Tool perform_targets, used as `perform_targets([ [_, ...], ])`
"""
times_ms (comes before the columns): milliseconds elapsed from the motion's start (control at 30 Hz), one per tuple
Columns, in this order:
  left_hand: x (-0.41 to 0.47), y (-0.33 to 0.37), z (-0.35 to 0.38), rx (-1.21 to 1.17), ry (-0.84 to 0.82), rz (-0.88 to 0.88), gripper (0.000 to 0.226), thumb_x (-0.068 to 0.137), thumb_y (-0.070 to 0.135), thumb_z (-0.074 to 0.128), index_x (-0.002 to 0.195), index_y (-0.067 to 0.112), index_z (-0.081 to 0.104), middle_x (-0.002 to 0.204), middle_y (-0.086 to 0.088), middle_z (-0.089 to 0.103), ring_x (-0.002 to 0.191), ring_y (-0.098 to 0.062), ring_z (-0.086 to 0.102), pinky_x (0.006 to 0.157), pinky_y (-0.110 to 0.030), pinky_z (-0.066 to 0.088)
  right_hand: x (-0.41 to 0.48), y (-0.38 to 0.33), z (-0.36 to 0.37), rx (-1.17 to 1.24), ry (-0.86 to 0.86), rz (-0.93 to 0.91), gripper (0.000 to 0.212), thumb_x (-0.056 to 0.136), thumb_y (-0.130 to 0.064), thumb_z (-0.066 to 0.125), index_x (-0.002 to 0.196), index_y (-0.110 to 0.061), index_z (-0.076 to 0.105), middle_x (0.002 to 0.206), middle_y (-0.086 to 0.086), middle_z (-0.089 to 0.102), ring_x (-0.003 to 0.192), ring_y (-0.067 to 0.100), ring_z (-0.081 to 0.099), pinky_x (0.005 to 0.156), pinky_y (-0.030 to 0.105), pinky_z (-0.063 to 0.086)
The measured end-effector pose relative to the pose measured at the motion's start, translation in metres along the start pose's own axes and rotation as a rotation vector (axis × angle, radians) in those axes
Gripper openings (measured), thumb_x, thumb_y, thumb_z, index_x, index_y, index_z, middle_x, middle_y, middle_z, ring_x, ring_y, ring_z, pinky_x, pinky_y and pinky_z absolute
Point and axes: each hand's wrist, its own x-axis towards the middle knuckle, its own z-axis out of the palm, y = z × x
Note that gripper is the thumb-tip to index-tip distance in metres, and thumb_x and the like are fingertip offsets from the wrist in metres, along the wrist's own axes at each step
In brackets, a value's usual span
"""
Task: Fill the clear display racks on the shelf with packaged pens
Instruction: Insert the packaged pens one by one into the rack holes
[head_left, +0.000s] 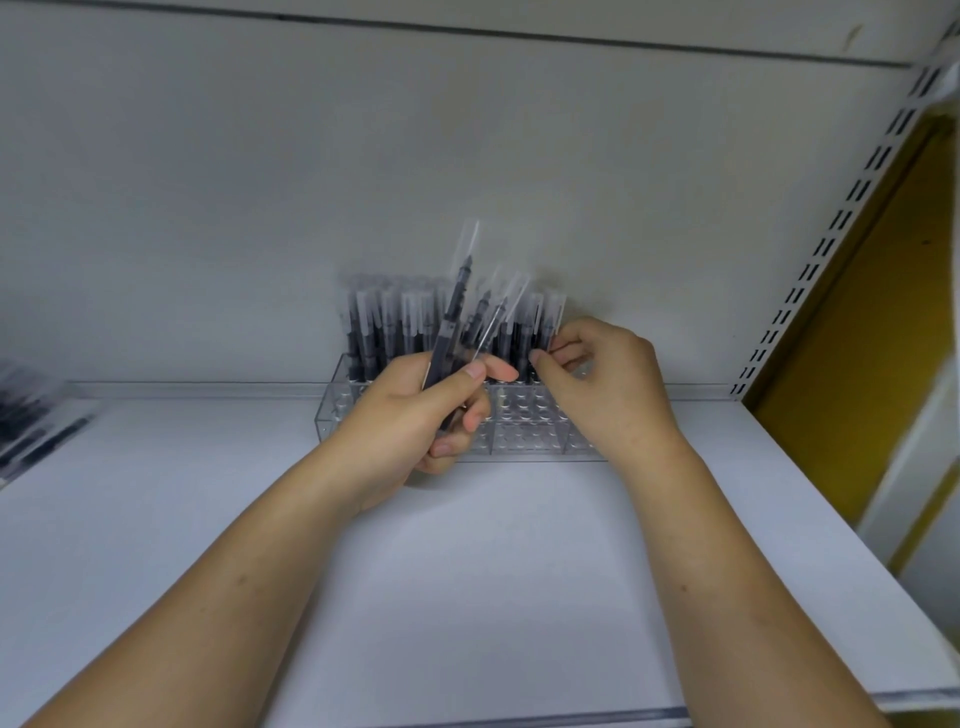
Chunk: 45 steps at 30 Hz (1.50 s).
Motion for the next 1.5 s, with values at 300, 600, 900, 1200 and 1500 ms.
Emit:
perform_targets([
  [300,0.000,-0.001,0.000,0.005,0.002,-0.002,0.026,0.110,0.023,0.047,0.113,0.011,0.070,0.068,-0.002,0.048,0.050,-0.016,0.027,0.050,-0.024,0.017,-0.002,-0.005,-0.005,0.043,0.041,0.037,0.019,0.082,-0.039,0.082,0.092,-0.028,0.070,0.081,-0.016,0.071,0.080,-0.001,0.066,0.073,0.015,0.052],
  [600,0.000,-0.002,0.002,0.038,-0.008,0.039,0.028,0.110,0.024,0.049,0.118,0.011,0.072,0.069,-0.003,0.048,0.049,-0.014,0.028,0.047,-0.022,0.021,-0.009,-0.029,-0.009,0.579,-0.086,-0.041,0.007,0.096,-0.009,0.071,0.096,-0.016,0.071,0.083,0.004,0.075,0.067,0.017,0.069,0.062,0.026,0.054],
  [900,-0.001,-0.002,0.002,0.112,-0.048,0.043,0.044,0.109,0.029,0.051,0.074,0.006,0.061,0.056,-0.009,0.036,0.048,-0.017,0.024,0.050,-0.025,0.018,-0.012,-0.036,-0.004,0.698,-0.283,0.016,0.006,0.093,-0.007,0.073,0.090,-0.011,0.071,0.076,-0.002,0.075,0.073,0.013,0.074,0.063,0.025,0.052],
  [1200,0.001,-0.003,0.003,0.031,-0.043,0.035,0.031,0.109,0.028,0.048,0.116,0.009,0.071,0.067,-0.003,0.057,0.045,-0.013,0.030,0.047,-0.021,0.020,-0.005,-0.034,-0.011,0.847,-0.076,0.065,0.009,0.093,-0.011,0.069,0.084,-0.008,0.065,0.079,0.013,0.074,0.061,0.021,0.065,0.048,0.026,0.039],
  [1500,0.000,-0.003,0.001,0.039,-0.015,0.038,0.025,0.110,0.024,0.048,0.116,0.012,0.069,0.065,0.002,0.028,0.050,-0.015,0.025,0.050,-0.023,0.018,0.007,-0.019,-0.019,0.803,0.361,0.071,0.006,0.098,-0.004,0.056,0.099,-0.006,0.061,0.073,0.000,0.070,0.061,0.016,0.065,0.055,0.028,0.046],
])
